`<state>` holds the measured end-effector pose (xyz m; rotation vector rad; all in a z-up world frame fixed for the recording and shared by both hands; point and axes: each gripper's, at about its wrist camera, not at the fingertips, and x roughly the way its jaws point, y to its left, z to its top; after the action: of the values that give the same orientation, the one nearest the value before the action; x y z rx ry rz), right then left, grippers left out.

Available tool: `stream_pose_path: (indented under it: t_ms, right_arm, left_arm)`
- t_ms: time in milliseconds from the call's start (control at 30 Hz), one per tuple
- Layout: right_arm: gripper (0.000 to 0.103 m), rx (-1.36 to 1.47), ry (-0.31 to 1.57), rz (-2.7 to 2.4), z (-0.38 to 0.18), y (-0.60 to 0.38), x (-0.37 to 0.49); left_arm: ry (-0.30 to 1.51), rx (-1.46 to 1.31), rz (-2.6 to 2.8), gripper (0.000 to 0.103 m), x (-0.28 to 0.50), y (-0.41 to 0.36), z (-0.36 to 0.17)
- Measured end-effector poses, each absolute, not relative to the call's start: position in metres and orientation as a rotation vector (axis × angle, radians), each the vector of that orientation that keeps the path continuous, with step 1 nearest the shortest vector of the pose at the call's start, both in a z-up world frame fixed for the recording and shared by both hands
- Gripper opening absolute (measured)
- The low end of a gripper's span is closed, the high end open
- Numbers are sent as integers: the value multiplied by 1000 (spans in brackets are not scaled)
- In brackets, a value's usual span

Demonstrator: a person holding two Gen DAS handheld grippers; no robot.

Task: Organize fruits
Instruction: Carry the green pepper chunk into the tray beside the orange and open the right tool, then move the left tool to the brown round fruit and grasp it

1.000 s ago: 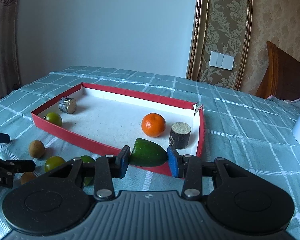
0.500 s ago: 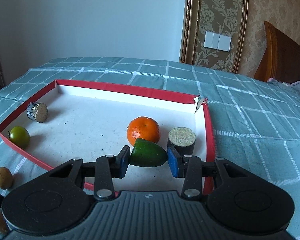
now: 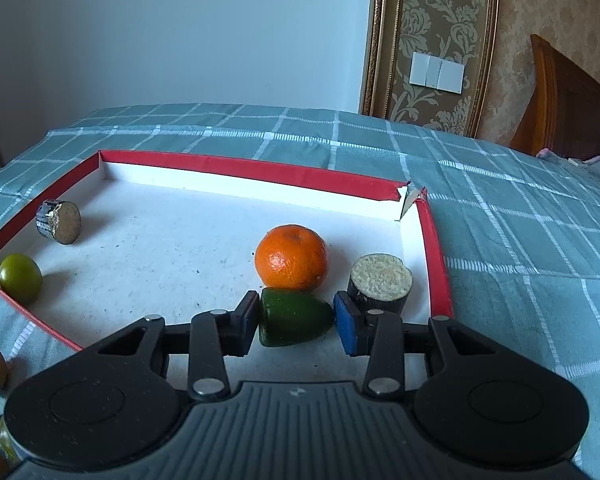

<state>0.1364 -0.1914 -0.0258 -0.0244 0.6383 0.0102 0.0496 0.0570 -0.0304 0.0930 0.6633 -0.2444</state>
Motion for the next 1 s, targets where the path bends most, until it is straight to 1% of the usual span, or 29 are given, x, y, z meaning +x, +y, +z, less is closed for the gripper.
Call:
stream_pose_path:
  t_ms: [67,133,767,800,833,867,1000]
  right_arm:
    - [40,-21,640,12,-26,-192,133]
    - [43,-18,636,14,-25,-193,128]
    - [44,8,530,-4,-10,-213,65]
    - [46,6,520,-2,-9,-215,59]
    - [52,2,509,-7,-8,-216,53]
    - [54,-3,510,-13,-9,-218,48]
    - [55,8,532,4,-17,-224,31]
  left_arm:
    - [663,93,-244,103,50,57,-30]
    - [663,93,-244,103,50,57,-30]
    - [663,93,-244,103,50,57,-31]
    - [663,93,-244,103,50,57,-31]
    - [663,93,-244,103,50,57,-31]
    - [663,93,-244,103,50,57,-31]
    - [663,93,-244,103,50,57,-31]
